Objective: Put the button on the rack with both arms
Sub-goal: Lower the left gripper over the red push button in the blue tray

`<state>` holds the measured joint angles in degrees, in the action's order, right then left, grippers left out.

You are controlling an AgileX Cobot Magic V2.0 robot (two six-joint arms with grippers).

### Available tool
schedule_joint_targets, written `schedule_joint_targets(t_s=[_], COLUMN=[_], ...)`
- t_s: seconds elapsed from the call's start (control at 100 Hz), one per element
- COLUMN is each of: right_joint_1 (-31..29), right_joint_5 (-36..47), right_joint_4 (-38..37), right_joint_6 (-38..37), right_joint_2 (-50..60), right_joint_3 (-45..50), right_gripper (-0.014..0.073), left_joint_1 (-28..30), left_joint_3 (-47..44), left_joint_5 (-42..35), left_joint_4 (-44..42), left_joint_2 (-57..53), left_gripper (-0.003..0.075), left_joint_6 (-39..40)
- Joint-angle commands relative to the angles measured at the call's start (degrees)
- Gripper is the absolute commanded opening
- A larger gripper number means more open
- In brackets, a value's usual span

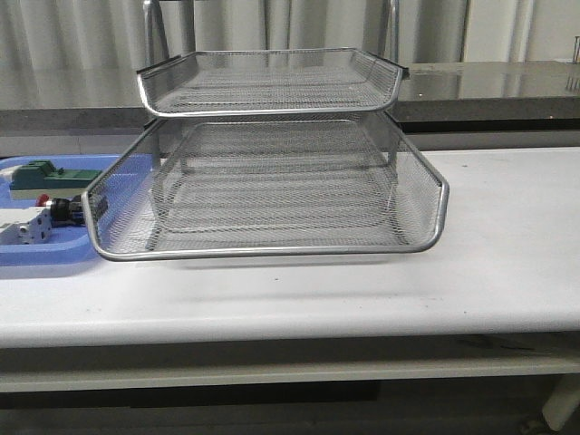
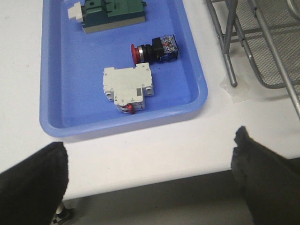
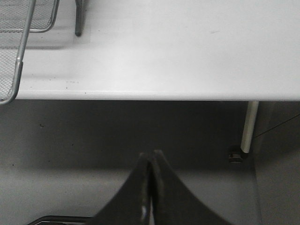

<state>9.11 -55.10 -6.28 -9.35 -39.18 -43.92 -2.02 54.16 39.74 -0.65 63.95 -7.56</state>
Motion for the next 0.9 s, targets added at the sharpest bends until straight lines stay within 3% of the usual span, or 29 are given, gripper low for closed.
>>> schedule_joint_targets(t_s=[0.0,0.26,0.6,0.89], right_joint_1=[-0.16,-0.16,-0.16,-0.16], right_joint_5=[2.82,2.82,2.82,2.82], right_joint_4=[-0.98,-0.98,-0.98,-0.98], right_joint_6=[0.02,0.02,0.02,0.02], right_joint_2=[0.09,0.09,0.09,0.09], right_joint_3=[-2.06,-2.06,-2.06,-2.06], right_gripper=[-0.0068,-0.0068,-0.0068,-0.0068], left_joint_1=[0.0,0.0,0.0,0.0], left_joint_3=[5.63,21.0,42.94,55.35], left_joint_5=[-1.15,1.02,10.04,16.24], left_joint_4=[0.65,0.65,0.65,0.65], left_joint_2=[3.05,18.7,38.91,52.23], left_gripper=[0.0663,0.0663,0.0663,0.0663], left_joint_6=[-4.54,-14.29,-30.73,-35.5])
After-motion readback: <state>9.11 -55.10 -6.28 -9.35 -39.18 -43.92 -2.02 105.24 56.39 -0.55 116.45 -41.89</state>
